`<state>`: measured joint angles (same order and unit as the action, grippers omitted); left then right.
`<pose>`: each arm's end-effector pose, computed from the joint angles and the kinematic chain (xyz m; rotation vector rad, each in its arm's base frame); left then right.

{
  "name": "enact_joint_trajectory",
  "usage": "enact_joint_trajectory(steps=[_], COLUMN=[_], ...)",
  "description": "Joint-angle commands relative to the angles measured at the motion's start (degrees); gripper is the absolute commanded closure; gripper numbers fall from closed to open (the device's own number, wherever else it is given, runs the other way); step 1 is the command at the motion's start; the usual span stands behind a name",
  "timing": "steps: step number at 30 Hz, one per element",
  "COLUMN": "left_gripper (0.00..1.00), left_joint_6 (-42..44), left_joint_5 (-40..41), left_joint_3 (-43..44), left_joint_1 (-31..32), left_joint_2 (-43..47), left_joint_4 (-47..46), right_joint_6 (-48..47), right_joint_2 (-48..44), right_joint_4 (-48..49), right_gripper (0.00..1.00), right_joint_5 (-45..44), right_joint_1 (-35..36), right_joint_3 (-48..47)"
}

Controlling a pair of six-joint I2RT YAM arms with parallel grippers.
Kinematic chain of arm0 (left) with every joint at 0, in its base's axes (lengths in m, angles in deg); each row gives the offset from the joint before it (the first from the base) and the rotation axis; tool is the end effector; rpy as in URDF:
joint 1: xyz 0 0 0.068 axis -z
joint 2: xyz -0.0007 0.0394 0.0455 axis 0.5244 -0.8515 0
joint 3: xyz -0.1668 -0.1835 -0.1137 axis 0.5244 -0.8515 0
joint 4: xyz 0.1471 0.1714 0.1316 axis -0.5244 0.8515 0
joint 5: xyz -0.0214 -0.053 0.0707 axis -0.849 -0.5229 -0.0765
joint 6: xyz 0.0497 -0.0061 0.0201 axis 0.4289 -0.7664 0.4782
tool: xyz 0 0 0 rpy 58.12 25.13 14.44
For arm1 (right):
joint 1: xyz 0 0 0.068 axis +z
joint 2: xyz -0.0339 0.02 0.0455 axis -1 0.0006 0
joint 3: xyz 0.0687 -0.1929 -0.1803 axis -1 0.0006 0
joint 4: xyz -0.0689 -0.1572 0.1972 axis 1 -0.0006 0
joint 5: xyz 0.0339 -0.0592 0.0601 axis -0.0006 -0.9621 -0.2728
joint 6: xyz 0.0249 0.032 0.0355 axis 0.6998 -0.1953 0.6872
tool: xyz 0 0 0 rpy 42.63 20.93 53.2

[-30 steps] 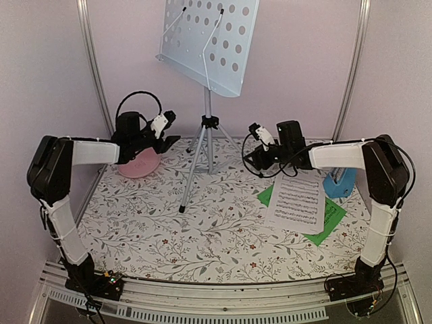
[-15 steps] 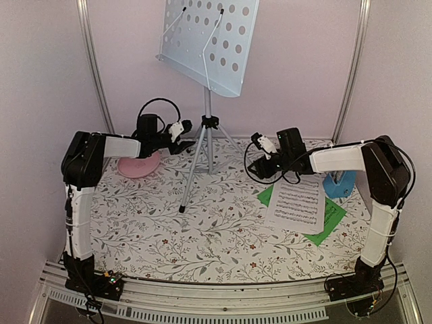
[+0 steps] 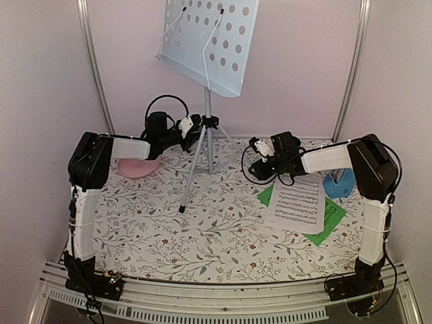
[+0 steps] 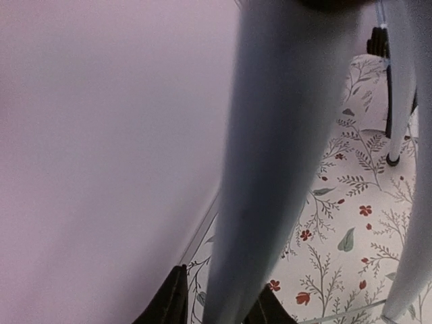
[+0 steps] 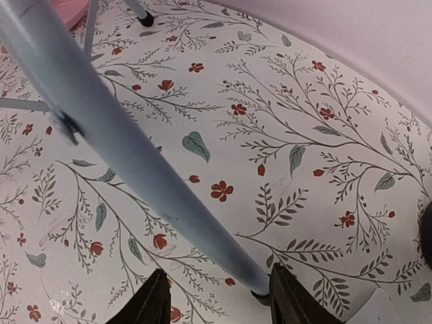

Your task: Set up the instrument practice props

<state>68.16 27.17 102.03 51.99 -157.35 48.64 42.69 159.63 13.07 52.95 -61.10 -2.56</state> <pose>0.4888 -0.2027 0.1909 1.1484 1.2811 -0.3378 0.3876 0.2197 0.1619 -0.8041 2.1038 0.3558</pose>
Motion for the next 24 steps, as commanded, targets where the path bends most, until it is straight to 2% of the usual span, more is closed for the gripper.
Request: enact_joint_trajectory(steps=[1,6,9,15,24], left_gripper=[0.77,0.94,0.99,1.00,1.00], left_joint_6=[-2.1,-3.6,-3.7,-3.2,-8.0], left_joint_5=[1.5,2.2,3.5,8.5,19.6], left_joint_3=[0.1,-5.2,-8.9,-16.1,-25.7], left_joint_1=[-0.1,0.0,0.2,1.3,3.7], left_joint_2=[-0.3,2.9,5.7,11.2,18.2], left_joint_4=[-2.3,-4.8,-5.6,-5.7,-5.2], right_joint_6=[-0.7,-2.5,-2.9,-3.1,-3.6], right_joint_2=[2.5,3.5,3.5,5.5,8.8], right_joint_4=[1.1,1.3,1.9,2.5,2.1], right_gripper=[0.49,0.50,0.51,0.52,0.52], right_joint_5=[-3.1,-5.4,-5.5,-5.4,-4.4], right_joint_1=[-0.2,-0.3,-0.8,-1.8,-1.9], right_joint_3=[-4.0,-5.1,-5.2,-7.5,-13.2])
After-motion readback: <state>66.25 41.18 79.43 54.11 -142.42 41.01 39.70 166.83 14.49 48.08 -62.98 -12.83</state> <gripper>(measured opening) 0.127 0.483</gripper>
